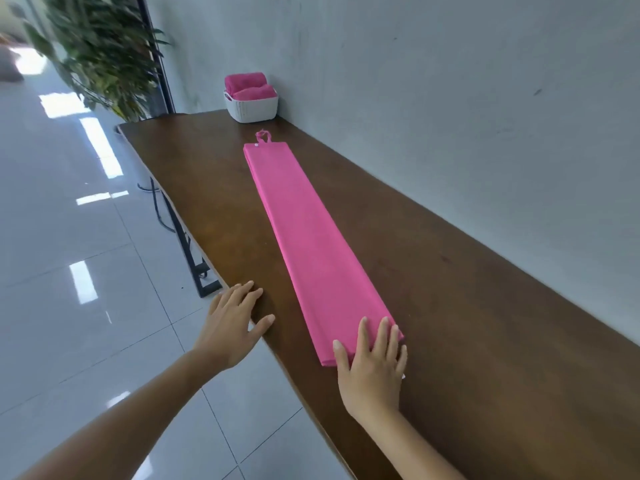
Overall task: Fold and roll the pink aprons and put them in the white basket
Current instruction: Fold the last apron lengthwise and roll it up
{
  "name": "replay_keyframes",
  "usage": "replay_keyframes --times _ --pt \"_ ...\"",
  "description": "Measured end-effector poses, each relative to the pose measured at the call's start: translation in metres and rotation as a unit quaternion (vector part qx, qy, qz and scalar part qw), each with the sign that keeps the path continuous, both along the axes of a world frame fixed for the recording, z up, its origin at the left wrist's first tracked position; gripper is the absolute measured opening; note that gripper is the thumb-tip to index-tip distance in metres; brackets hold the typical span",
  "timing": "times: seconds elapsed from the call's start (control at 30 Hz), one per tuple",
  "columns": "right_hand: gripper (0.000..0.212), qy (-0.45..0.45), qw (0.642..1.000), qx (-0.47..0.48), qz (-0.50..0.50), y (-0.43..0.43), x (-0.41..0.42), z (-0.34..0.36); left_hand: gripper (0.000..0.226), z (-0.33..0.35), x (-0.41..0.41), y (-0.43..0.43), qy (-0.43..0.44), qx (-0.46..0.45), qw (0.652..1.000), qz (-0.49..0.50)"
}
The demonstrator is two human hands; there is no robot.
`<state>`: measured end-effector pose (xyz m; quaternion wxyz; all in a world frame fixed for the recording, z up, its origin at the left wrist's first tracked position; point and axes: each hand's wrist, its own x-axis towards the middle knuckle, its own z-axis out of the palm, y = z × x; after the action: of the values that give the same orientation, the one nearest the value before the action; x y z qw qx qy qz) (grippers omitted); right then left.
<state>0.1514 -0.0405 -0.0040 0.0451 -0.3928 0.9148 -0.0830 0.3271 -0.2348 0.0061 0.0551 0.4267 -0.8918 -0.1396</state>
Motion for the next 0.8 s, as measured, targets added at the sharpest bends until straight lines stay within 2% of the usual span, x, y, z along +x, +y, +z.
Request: replay_keyframes --times 0.13,0.23,0.4,0.47,0.57,0.8 --pt "0.087 0.008 0.995 -0.003 0.099 0.031 -0.024 -0.003 0.065 0.007 -0.017 0.053 0.054 -0.007 0.997 -0.055" --pt "0.080 -0.017 0.989 -0.035 0.141 0.047 -0.043 -0.004 0.064 0.012 -0.039 0.087 0.084 -0.020 0.991 -0.100" --pt "0.080 -0.019 0.984 -0.119 0.128 0.068 -0.062 -0.011 0.047 0.012 -0.068 0.117 0.099 -0.026 0.989 -0.110" --pt "0.070 -0.030 0.981 -0.156 0.108 0.071 -0.065 -0.016 0.041 0.009 -0.075 0.122 0.105 -0.035 0.987 -0.116" --pt "0.049 -0.022 0.981 -0.155 0.116 0.072 -0.065 -0.020 0.033 0.004 -0.081 0.128 0.109 -0.035 0.987 -0.116" --pt "0.062 -0.041 0.975 -0.136 0.169 0.073 -0.068 -0.012 0.010 0.000 -0.093 0.133 0.158 -0.017 0.986 -0.046"
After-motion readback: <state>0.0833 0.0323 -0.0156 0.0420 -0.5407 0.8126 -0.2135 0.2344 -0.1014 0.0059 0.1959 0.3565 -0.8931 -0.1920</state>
